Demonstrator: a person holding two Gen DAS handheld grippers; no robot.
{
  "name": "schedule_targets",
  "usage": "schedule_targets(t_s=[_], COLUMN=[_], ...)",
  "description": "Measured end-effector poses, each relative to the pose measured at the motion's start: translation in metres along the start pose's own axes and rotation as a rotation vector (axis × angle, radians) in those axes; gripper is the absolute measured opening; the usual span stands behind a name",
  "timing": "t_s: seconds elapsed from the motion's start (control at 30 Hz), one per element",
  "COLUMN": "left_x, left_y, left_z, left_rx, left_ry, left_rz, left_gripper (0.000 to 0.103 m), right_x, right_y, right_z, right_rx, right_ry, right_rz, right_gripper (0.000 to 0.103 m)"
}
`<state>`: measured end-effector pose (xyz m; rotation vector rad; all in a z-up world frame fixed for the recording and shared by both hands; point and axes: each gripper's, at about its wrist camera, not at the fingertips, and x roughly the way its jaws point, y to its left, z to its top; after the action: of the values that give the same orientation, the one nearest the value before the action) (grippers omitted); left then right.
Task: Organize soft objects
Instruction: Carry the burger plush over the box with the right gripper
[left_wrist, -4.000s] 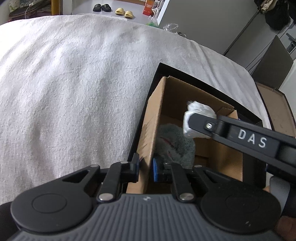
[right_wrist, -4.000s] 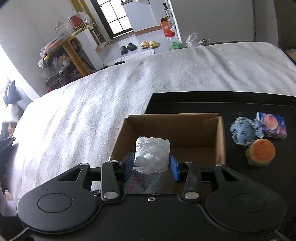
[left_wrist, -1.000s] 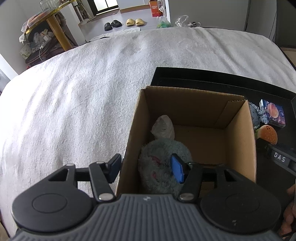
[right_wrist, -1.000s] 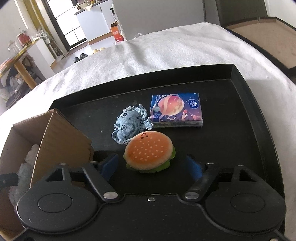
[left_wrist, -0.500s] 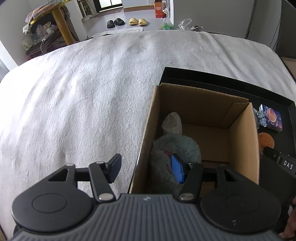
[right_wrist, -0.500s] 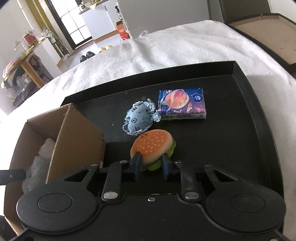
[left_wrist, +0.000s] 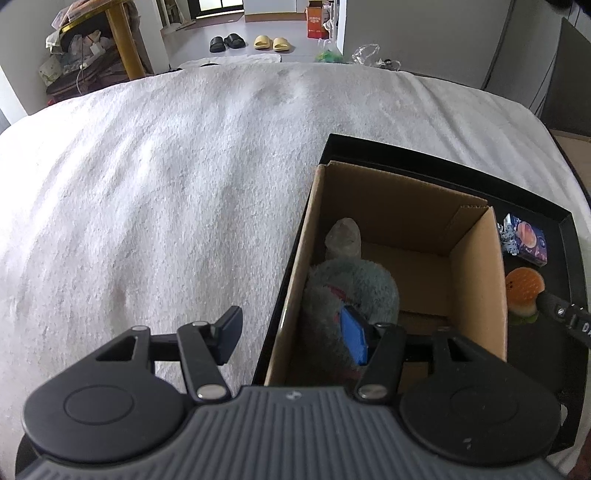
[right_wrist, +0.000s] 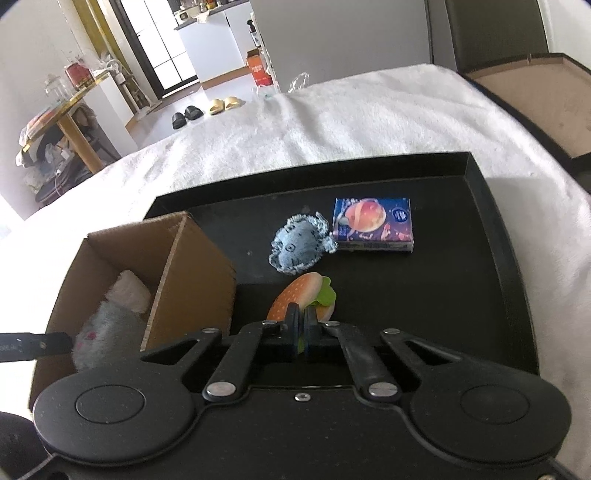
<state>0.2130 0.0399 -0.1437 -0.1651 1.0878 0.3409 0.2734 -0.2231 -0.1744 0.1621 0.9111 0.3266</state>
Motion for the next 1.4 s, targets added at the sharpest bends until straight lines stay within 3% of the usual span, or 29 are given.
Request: schedule_targets(t_s=[0.53,1.03,1.23,1.4], left_x=[0.001,0.013,0.018,0.021], left_y=[0.022,0.037,0.041,0.046], left_z=[-0.008,-0.014,-0.014,-0.013], left_rx=[-0.045,-0.085,-0.109,-0.128], left_ry=[0.012,0.032,0.031,0.027], left_rz=[-0.069,-0.163,-0.202,-0.226], left_gripper=[0.057,0.056,0.05,0.027], right_x=[-0.043,-0.027,-0.016,-0.004], right_y=[0.055,0.112,0.121,0.128], right_z=[0.029,0.027,0.024,0.021], right_rx=[-0.073,-0.162,-0.176,-0.189], right_ry=[-0.105,-0.073,-0.042,-0.02], right_rz=[0.042,0.073,0.052,0.04], right_gripper=[0.002,0.002,0.002,0.002])
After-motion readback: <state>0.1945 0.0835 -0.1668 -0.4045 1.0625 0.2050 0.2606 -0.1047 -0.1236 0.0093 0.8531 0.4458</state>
